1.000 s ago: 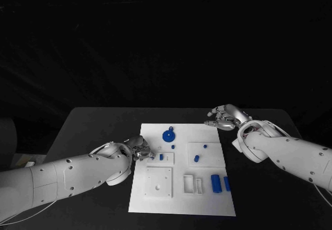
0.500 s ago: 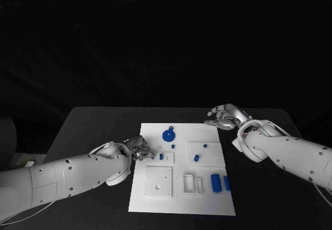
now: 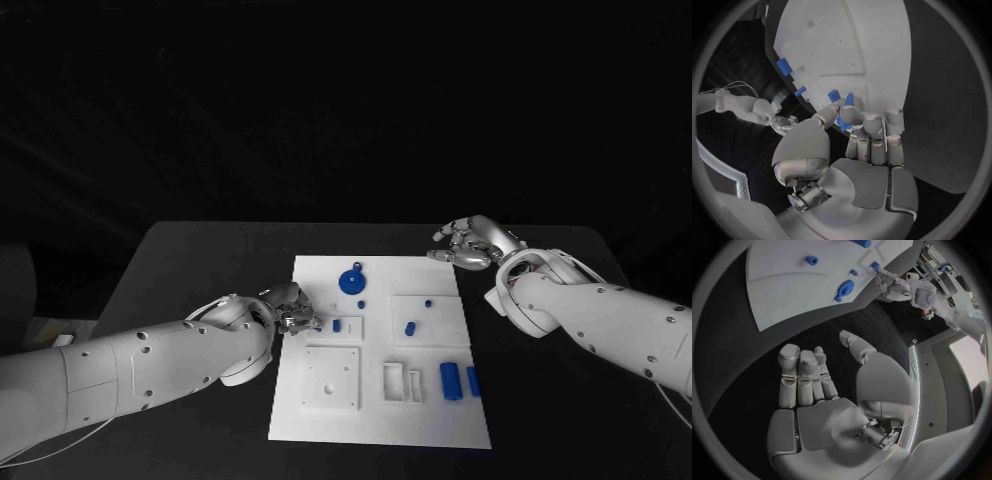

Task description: Assemble the parts on the task board

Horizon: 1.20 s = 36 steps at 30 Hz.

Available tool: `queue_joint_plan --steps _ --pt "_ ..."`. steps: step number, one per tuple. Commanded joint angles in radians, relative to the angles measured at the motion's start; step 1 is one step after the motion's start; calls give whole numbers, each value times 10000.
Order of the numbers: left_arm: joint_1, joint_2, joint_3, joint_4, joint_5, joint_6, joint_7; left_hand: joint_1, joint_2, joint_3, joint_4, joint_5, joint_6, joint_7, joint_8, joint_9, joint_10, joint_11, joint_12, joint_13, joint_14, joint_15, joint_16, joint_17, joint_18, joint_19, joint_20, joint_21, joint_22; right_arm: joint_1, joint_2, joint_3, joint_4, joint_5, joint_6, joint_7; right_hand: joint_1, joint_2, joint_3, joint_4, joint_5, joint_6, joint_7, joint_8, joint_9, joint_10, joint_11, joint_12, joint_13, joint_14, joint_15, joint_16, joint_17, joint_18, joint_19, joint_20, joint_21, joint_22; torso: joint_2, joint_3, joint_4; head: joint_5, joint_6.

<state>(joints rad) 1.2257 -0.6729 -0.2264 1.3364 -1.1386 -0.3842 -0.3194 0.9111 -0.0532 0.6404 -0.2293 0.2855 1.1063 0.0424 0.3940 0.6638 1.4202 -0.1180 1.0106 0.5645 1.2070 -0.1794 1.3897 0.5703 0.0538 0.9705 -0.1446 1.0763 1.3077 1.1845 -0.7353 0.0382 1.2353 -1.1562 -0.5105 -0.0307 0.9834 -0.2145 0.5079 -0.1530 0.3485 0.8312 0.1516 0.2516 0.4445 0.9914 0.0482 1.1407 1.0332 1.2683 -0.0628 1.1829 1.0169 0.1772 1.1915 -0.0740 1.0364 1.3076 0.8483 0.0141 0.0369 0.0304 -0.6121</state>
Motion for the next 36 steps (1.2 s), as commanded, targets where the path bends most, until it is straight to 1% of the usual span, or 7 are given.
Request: queue_joint_plan --steps 1,11,15,23,29,33,36 --pt "-70 -27 -50 -9 -49 458 -196 58 92 126 -61 32 1258 -598 30 10 -102 -106 66 -17 296 -360 44 -9 59 69 -1295 62 163 -5 -6 4 9 -26 125 79 -77 -10 -48 7 68 1 86 55 -15 -69 -21 39 -18 8 -22 -45 -11 846 -7 -61 -32 156 2 0 -3 6 -9" --pt "-89 -83 -52 -5 -47 494 -230 54 98 127 -63 48 1257 -597 33 11 -103 -105 70 -19 296 -359 46 -10 59 68 -1294 64 163 -5 -9 4 9 -26 118 85 -83 -13 -55 6 74 0 86 56 -16 -71 -21 41 -22 9 -22 -46 -11 846 -7 -61 -33 157 6 4 -5 15 -32" --pt "-92 -79 -52 -6 -42 532 -246 48 102 126 -63 56 1256 -597 36 10 -103 -105 73 -21 296 -358 47 -10 58 68 -1293 66 163 -5 -13 4 10 -26 117 85 -86 -13 -58 6 78 1 86 56 -16 -71 -21 42 -24 9 -22 -47 -11 846 -7 -61 -34 157 3 1 0 11 -30" --pt "-94 -48 -52 -26 45 739 -291 37 103 122 -63 60 1253 -596 38 10 -104 -104 76 -22 296 -358 48 -11 57 69 -1292 68 162 -5 -16 4 15 -26 123 84 -88 -11 -61 5 84 1 86 57 -17 -72 -21 44 -27 9 -22 -48 -11 846 -7 -61 -35 157 6 6 -5 17 -28" --pt "-94 -18 -51 -62 85 886 -315 -96 101 63 -21 52 1280 -600 71 14 -91 -107 118 -21 304 -359 68 -8 51 71 -1283 81 159 -5 -13 4 10 -26 123 87 -90 -9 -63 5 88 1 86 57 -17 -72 -21 45 -30 9 -22 -48 -11 846 -6 -61 -36 157 3 11 -10 15 -23" --pt "-93 -1 -51 -84 91 1014 -332 -158 111 45 4 46 1304 -610 93 16 -86 -116 148 -15 311 -361 89 -1 53 72 -1283 87 158 -5 -11 4 3 -26 127 86 -91 -9 -65 5 91 1 86 58 -17 -72 -21 46 -31 9 -22 -49 -11 846 -6 -61 -36 157 2 17 -15 16 -39" --pt "-93 23 -51 -111 91 1104 -359 -163 113 44 6 46 1306 -611 95 16 -86 -116 151 -15 311 -361 90 0 53 72 -1283 88 158 -5 -10 4 4 -26 131 86 -92 -8 -65 5 91 1 86 58 -17 -72 -21 47 -32 9 -22 -49 -11 846 -6 -61 -36 157 0 13 -10 7 -37"
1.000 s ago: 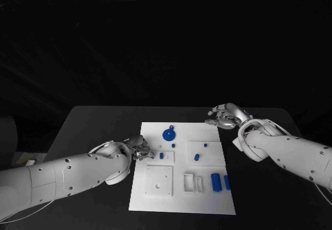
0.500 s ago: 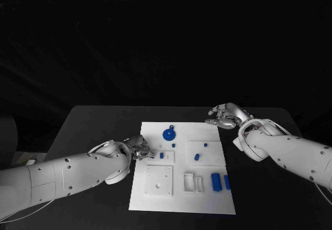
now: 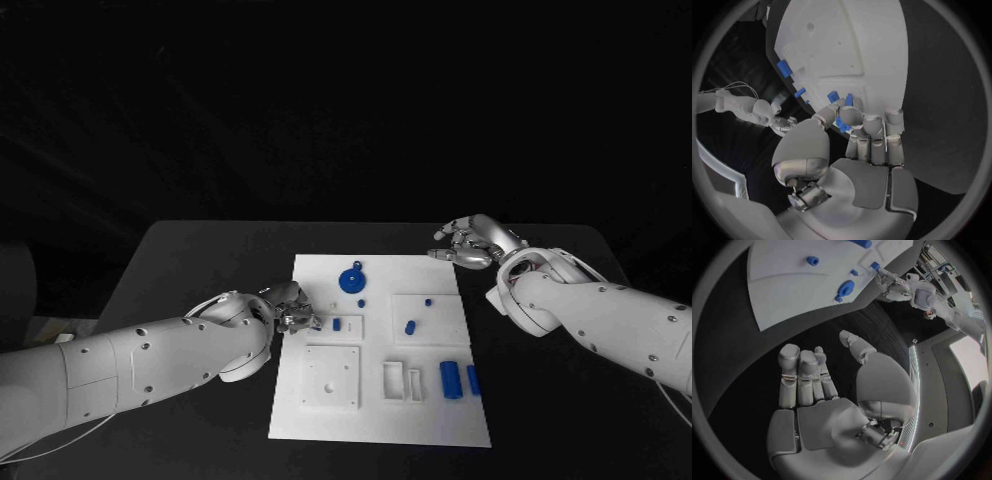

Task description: Assemble the parts on the task board

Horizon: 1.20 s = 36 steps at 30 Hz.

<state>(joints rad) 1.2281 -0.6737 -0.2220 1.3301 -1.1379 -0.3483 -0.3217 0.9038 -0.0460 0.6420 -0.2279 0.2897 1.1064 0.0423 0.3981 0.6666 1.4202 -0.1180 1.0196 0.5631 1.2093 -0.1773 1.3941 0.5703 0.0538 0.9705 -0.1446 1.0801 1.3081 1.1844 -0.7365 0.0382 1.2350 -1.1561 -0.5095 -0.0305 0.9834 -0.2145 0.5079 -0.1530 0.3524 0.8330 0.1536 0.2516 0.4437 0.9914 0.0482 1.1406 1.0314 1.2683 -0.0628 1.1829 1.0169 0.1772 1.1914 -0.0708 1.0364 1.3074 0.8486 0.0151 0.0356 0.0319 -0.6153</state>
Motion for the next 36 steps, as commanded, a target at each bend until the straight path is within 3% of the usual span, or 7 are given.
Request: queue_joint_plan --steps 1,16,19,27,29,36 --pt "-117 41 -93 -54 84 755 -334 -102 43 25 -2 5 1310 -612 59 -12 -86 -117 67 0 289 -383 50 1 53 72 -1283 51 153 -5 1 4 8 -26 118 86 -92 -8 -66 5 53 -17 67 58 -9 -72 -22 47 -14 10 -22 -49 -12 846 -6 -93 -37 159 -3 4 4 -9 -4" --pt "-117 123 -91 -112 86 773 -349 -454 -92 -90 253 -73 1399 -653 151 -22 -89 -155 226 39 304 -387 170 55 75 80 -1292 93 155 -5 14 4 -1 -26 117 90 -97 -4 -70 6 62 -18 66 58 -10 -72 -22 51 -20 11 -23 -50 -12 846 -5 -92 -39 159 2 2 0 -17 16" --pt "-117 128 -91 -114 86 783 -351 -533 -185 -107 362 -339 1399 -661 176 -35 -109 -162 268 37 295 -391 193 64 92 79 -1298 108 153 -5 19 4 -4 -26 124 90 -98 -4 -71 6 64 -18 66 58 -10 -71 -22 52 -21 11 -23 -50 -12 846 -5 -92 -39 159 1 3 3 -14 14" --pt "-117 135 -91 -138 86 806 -368 -549 -233 -111 387 -385 1396 -662 182 -39 -113 -164 281 35 291 -393 199 65 97 77 -1299 113 152 -5 24 4 -7 -26 126 94 -99 -4 -73 6 67 -18 66 58 -11 -72 -22 53 -23 11 -23 -51 -13 846 -5 -92 -40 159 2 -1 7 -21 -6" --pt "-117 140 -90 -151 86 789 -369 -671 -401 -157 521 -547 1392 -668 195 -49 -122 -160 301 29 285 -396 207 66 103 77 -1298 117 147 -5 26 4 -11 -26 132 97 -100 -3 -74 6 68 -18 66 59 -11 -71 -22 53 -24 11 -23 -52 -13 846 -4 -92 -40 159 0 1 10 -28 -11" --pt "-116 138 -89 -181 79 733 -377 -690 -542 -137 679 -947 1373 -666 221 -70 -142 -169 334 6 273 -410 216 62 129 70 -1303 126 141 -5 12 4 -6 -26 129 97 -101 12 -74 4 142 -16 64 62 -12 -68 -24 61 -36 14 -25 -56 -15 846 -2 -90 -46 158 3 -3 1 -27 -3"
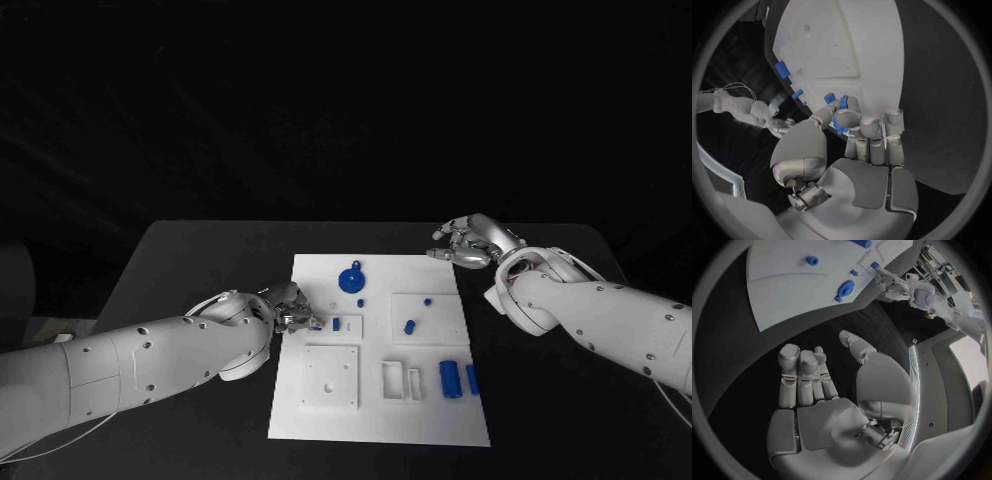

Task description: Assemble the parts on the task board

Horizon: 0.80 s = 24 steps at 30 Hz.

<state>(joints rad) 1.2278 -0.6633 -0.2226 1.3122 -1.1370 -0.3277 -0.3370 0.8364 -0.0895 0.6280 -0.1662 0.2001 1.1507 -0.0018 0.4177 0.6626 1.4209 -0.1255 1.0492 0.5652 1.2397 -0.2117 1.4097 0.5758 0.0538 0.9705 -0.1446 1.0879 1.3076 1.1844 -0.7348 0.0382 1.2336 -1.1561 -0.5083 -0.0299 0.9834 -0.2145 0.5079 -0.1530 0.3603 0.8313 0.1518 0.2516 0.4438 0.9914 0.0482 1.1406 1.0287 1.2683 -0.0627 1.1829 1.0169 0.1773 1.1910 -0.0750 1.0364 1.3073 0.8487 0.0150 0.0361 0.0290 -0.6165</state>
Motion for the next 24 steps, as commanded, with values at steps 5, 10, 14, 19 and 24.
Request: queue_joint_plan --steps 5,10,14,19,24 --pt "-112 36 -82 -26 59 500 -246 76 -99 47 36 -73 920 -227 36 -37 -156 -95 46 -26 -39 -73 61 4 145 64 -1308 55 148 -5 -2 4 11 -26 120 91 -107 11 -77 5 76 1 82 61 -14 -68 -24 63 -12 14 -25 -58 -16 845 3 -47 -47 159 -3 -1 -1 -2 4" --pt "-112 28 -81 -53 59 516 -253 114 -130 33 -6 131 902 -215 49 -47 -163 -82 56 -45 -50 -74 63 0 141 53 -1295 69 151 -5 -4 4 11 -27 130 89 -111 10 -81 5 83 1 82 62 -14 -68 -24 64 -15 14 -25 -59 -16 845 3 -46 -48 159 0 -6 3 -14 1" --pt "-112 32 -78 -66 48 466 -251 27 -300 -19 81 15 893 -214 61 -58 -167 -80 61 -67 -56 -71 60 -7 140 50 -1289 69 142 -5 -3 4 9 -27 127 92 -114 11 -83 6 87 2 82 62 -15 -67 -24 64 -16 14 -25 -60 -17 845 3 -46 -48 159 -1 -2 -4 -8 0" --pt "-111 48 -70 -62 16 379 -266 214 -190 61 -24 227 882 -213 81 -68 -166 -82 74 -89 -61 -77 64 -13 159 44 -1295 79 143 -5 -2 4 14 -27 131 90 -120 12 -86 8 93 3 82 63 -15 -66 -24 66 -18 15 -25 -61 -17 845 4 -45 -49 159 4 -5 -5 -3 -1" --pt "-111 67 -67 -73 -55 434 -290 601 279 186 -427 629 851 -201 107 -78 -178 -69 84 -125 -77 -71 67 -22 159 22 -1281 111 153 -5 -4 4 9 -27 140 93 -127 13 -91 10 100 4 82 64 -15 -65 -24 67 -21 15 -25 -62 -18 845 4 -44 -50 159 0 -6 -4 -13 3"
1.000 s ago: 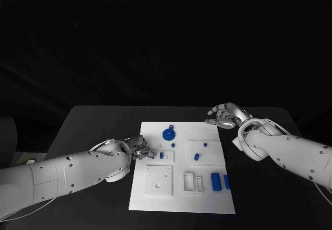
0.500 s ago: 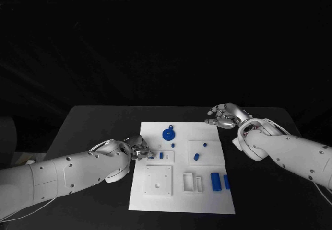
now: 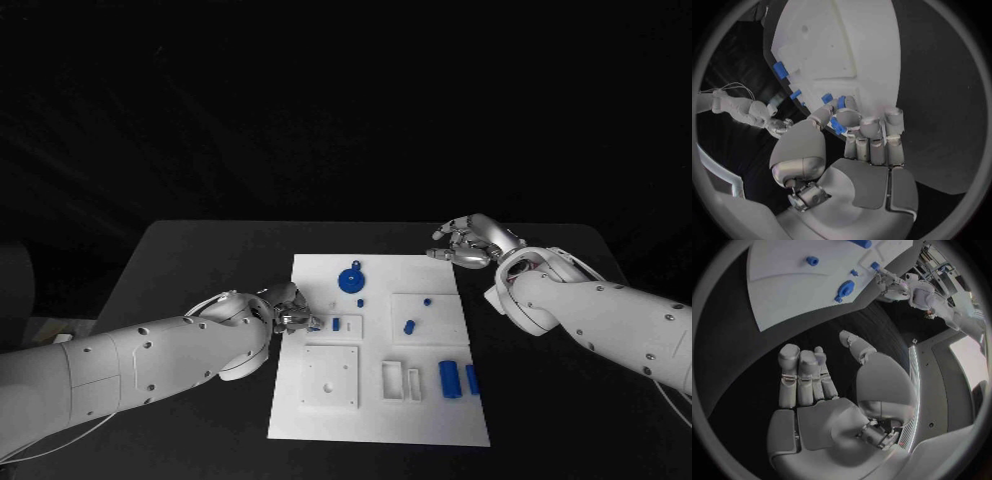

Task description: Assemble the parts on the task board

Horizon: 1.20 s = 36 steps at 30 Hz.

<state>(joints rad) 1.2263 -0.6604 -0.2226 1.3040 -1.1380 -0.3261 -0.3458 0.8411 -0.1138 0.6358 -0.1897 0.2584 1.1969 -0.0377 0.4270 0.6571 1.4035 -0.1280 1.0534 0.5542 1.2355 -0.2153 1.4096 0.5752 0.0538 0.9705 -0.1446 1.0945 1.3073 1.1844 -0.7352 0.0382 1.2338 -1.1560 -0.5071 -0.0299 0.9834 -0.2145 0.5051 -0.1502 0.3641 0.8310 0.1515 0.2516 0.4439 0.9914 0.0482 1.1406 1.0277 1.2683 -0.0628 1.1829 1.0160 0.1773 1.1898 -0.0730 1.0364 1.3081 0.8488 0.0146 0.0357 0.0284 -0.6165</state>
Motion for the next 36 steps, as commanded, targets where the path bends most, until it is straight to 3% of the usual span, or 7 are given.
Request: queue_joint_plan --steps 1,16,34,36 --pt "-96 42 -65 4 -75 452 -209 608 567 118 -269 48 381 161 17 -25 -7 -43 41 -24 -39 -32 67 -20 157 17 -1278 47 155 -5 -2 4 6 -28 133 92 -128 14 -63 -18 63 6 84 64 -15 -65 -24 68 -11 15 -25 -62 -9 845 17 -64 -50 151 -4 -2 3 -5 -3" --pt "-94 85 -55 -59 -710 519 -362 770 641 149 -464 51 368 158 34 -34 -10 -45 39 -61 -36 -12 73 -29 149 14 -1269 59 147 -5 -29 4 22 -28 148 89 -148 14 -77 -13 79 8 83 66 -16 -63 -25 72 -19 18 -26 -65 -10 845 19 -61 -53 151 4 5 8 -13 11" --pt "-91 112 -45 -90 -529 709 -379 775 670 143 -489 68 370 156 46 -35 -6 -49 44 -77 -24 1 82 -32 140 21 -1261 65 142 -5 -40 4 21 -28 151 87 -162 15 -90 -11 102 8 82 67 -17 -60 -26 77 -28 22 -27 -68 -12 845 22 -59 -55 151 -3 1 3 -27 1" --pt "-90 128 -41 -91 -440 749 -370 669 594 75 -426 -77 368 165 52 -42 3 -35 55 -91 -30 10 76 -40 127 21 -1251 62 133 -5 -39 4 16 -28 152 89 -164 16 -91 -12 104 8 82 67 -18 -60 -26 77 -29 22 -27 -68 -12 845 23 -59 -55 151 -5 2 2 -30 6"
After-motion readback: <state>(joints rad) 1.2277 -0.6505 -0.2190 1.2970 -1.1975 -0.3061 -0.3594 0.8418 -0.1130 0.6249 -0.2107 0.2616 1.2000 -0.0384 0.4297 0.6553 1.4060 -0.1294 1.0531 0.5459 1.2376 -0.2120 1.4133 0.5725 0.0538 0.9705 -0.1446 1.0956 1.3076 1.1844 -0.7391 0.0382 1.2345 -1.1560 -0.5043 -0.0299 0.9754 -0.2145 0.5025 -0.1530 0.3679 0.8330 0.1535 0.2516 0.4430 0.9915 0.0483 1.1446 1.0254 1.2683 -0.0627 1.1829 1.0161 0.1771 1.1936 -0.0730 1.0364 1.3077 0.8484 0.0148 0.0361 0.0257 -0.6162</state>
